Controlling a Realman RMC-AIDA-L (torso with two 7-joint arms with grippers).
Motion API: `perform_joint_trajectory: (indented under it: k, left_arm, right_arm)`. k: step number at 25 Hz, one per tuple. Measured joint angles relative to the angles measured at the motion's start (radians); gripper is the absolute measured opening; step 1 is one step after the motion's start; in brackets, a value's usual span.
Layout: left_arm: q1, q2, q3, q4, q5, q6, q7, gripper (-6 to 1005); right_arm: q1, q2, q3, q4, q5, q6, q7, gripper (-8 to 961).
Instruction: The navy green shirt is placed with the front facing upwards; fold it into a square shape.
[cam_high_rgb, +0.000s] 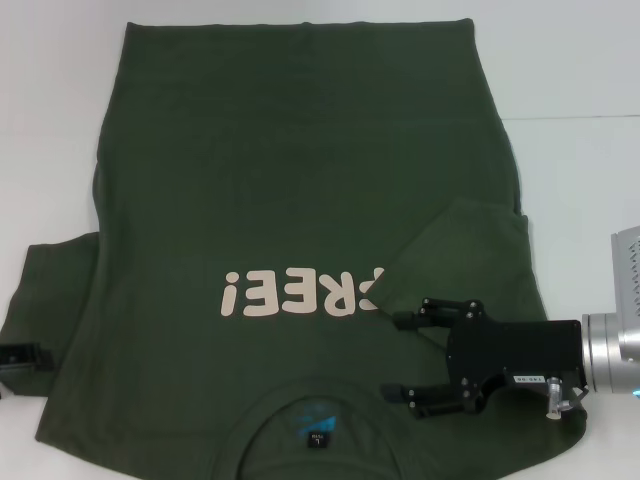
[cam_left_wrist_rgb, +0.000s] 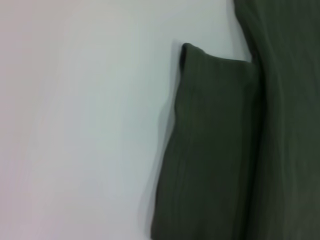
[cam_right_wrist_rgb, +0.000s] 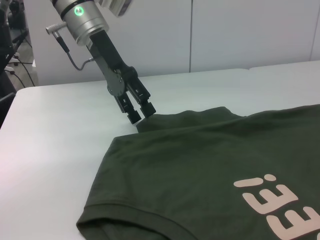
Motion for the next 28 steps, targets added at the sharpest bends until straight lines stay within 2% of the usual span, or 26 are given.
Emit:
perform_joint_trajectory:
  k: [21, 28]
  left_arm:
    - [-0.043, 0.002, 0.014, -0.023, 0.017, -0.015, -0.016, 904]
    - [-0.059, 0.012, 0.014, -0.062, 0.017, -0.035, -0.017, 905]
  right_arm:
    - [-0.003, -0.002, 0.0, 0.001, 0.0, 0.017, 0.002, 900]
    - [-0.003, -0.002, 0.0, 0.001, 0.0, 0.018, 0.002, 900]
